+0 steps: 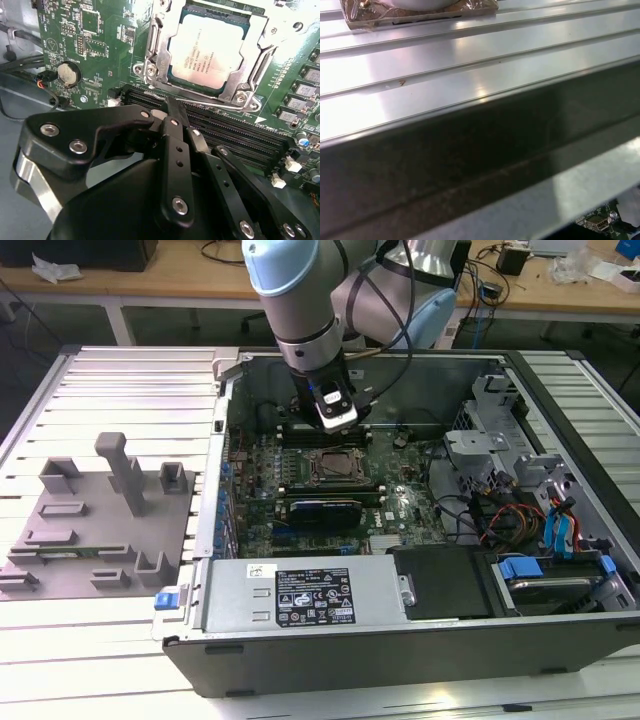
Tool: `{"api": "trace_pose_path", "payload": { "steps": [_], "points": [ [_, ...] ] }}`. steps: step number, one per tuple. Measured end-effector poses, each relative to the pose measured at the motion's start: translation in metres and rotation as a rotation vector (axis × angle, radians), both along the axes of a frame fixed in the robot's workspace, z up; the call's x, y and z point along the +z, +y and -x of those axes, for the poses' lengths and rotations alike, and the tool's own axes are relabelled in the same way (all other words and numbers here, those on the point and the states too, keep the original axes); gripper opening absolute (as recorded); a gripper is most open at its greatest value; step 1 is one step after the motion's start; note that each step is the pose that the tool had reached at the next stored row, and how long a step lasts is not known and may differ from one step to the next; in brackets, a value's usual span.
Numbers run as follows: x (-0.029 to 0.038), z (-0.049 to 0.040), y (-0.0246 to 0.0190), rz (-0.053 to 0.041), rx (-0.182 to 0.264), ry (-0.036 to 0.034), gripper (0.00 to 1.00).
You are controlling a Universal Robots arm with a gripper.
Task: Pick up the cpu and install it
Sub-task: 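Install the first cpu locking lever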
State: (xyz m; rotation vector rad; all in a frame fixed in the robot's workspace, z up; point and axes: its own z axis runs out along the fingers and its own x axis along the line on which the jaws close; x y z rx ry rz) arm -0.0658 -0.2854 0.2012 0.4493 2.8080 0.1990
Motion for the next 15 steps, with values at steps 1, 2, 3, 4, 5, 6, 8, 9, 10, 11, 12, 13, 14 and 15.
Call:
{"api": "trace_pose_path", "payload": {
  "steps": [1,2,3,4,5,6,8,9,10,11,12,13,14,15],
  "points": [
    [-0.0001,-0.0008,0.0001,0.0008,0.0,0.0036,0.11],
    [-0.0003,-0.0022,0.0,0.0021,0.0,0.0114,0.11],
    [-0.0004,-0.0035,0.0,0.0034,0.0,0.02,0.11],
    [-0.0005,-0.0049,0.0,0.0045,0.0,0.0279,0.11],
    [-0.0005,-0.0053,0.0,0.0048,0.0,0.0314,0.11],
    [-0.0005,-0.0053,0.0,0.0048,0.0,0.0314,0.11],
    [-0.0006,-0.0058,0.0,0.0047,0.0,0.0431,0.11],
    [-0.0006,-0.0063,0.0,0.0048,0.0,0.0593,0.11],
    [-0.0007,-0.0068,0.0,0.0049,0.0,0.0773,0.11],
    [-0.0007,-0.0073,0.0,0.0048,0.0,0.0937,0.11],
    [-0.0007,-0.0075,0.0,0.0048,0.0,0.1025,0.11],
    [-0.0007,-0.0075,-0.0001,0.0048,0.0,0.1031,0.11],
    [-0.0007,-0.0075,0.0,0.0049,0.0,0.1041,0.11],
    [-0.0007,-0.0077,0.0,0.0047,0.0,0.1043,0.11]
  ]
}}
